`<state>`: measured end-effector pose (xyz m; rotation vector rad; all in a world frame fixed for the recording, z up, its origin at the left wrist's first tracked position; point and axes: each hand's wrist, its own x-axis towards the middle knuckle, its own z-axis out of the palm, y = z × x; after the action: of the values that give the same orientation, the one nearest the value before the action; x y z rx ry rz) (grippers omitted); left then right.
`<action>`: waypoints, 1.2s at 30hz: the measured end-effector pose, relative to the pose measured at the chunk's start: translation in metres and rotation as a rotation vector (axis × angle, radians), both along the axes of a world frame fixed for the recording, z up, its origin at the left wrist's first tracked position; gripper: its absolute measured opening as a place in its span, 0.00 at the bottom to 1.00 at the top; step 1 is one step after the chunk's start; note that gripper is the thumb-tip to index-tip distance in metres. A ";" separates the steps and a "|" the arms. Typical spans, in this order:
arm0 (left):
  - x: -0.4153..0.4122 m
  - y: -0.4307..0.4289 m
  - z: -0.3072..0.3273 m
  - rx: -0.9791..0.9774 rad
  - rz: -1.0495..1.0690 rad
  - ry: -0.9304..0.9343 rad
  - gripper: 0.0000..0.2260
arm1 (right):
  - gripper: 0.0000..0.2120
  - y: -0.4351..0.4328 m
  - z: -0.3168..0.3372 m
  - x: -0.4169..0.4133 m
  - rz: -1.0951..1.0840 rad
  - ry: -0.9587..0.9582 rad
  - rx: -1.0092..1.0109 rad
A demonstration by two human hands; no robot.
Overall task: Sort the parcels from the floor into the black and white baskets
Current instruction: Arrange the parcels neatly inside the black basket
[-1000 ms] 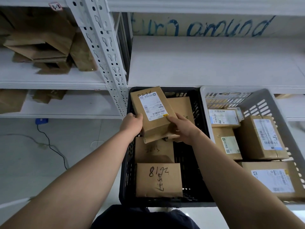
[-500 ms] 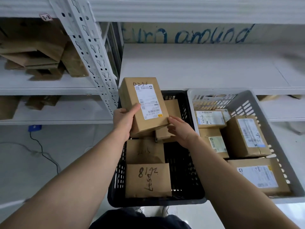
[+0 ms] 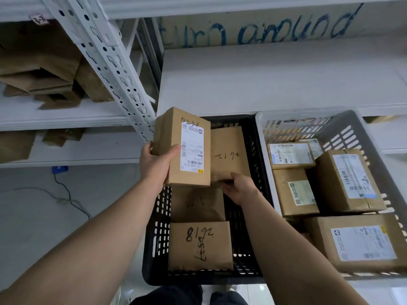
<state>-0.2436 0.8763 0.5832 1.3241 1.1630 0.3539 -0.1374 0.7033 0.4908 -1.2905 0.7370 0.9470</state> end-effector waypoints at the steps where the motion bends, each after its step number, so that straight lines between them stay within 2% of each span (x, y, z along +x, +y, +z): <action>1: 0.000 0.002 0.000 -0.007 0.009 0.003 0.35 | 0.15 0.004 -0.001 0.004 -0.002 -0.014 0.010; 4: 0.000 0.006 -0.001 -0.010 0.011 0.011 0.36 | 0.18 0.010 -0.003 0.011 0.057 -0.045 0.015; 9: -0.001 0.001 -0.002 -0.037 -0.012 0.038 0.35 | 0.16 0.006 -0.004 0.007 0.068 0.026 0.051; 12: -0.001 -0.004 -0.002 -0.103 0.006 0.039 0.31 | 0.27 -0.006 0.015 0.001 0.314 0.066 0.125; 15: -0.001 -0.013 0.002 -0.184 0.037 -0.016 0.26 | 0.37 -0.023 0.034 -0.005 0.511 0.019 0.255; 18: -0.005 -0.026 0.006 -0.309 -0.008 -0.052 0.37 | 0.46 -0.029 0.043 -0.012 0.578 0.000 0.345; 19: -0.008 -0.031 0.007 -0.360 -0.057 -0.030 0.37 | 0.46 -0.028 0.046 -0.015 0.571 0.008 0.372; 22: -0.019 -0.049 0.013 -0.427 -0.283 0.069 0.13 | 0.34 -0.029 0.050 -0.025 0.543 -0.022 0.416; 23: -0.024 -0.052 0.011 -0.439 -0.316 0.085 0.10 | 0.32 -0.032 0.051 -0.028 0.543 -0.036 0.388; 26: -0.037 -0.056 0.009 -0.464 -0.334 0.098 0.14 | 0.34 -0.040 0.047 -0.033 0.541 -0.058 0.324; 27: -0.042 -0.057 0.010 -0.455 -0.331 0.088 0.20 | 0.36 -0.043 0.046 -0.034 0.534 -0.054 0.310; 30: -0.053 -0.046 -0.006 -0.379 -0.183 0.118 0.52 | 0.36 -0.053 0.044 -0.032 0.498 -0.019 0.271; 31: -0.056 -0.039 -0.019 -0.332 -0.149 0.158 0.57 | 0.34 -0.057 0.042 -0.030 0.495 -0.010 0.260; 33: -0.062 -0.029 -0.043 -0.283 -0.162 0.242 0.56 | 0.31 -0.064 0.037 -0.029 0.514 -0.002 0.223; 36: -0.071 -0.042 -0.028 -0.374 -0.235 0.260 0.33 | 0.26 -0.066 0.036 -0.031 0.539 0.012 0.185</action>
<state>-0.3148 0.8339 0.5551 1.1784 1.2015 -0.2062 -0.1686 0.6373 0.5267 -1.3427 0.2963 1.4200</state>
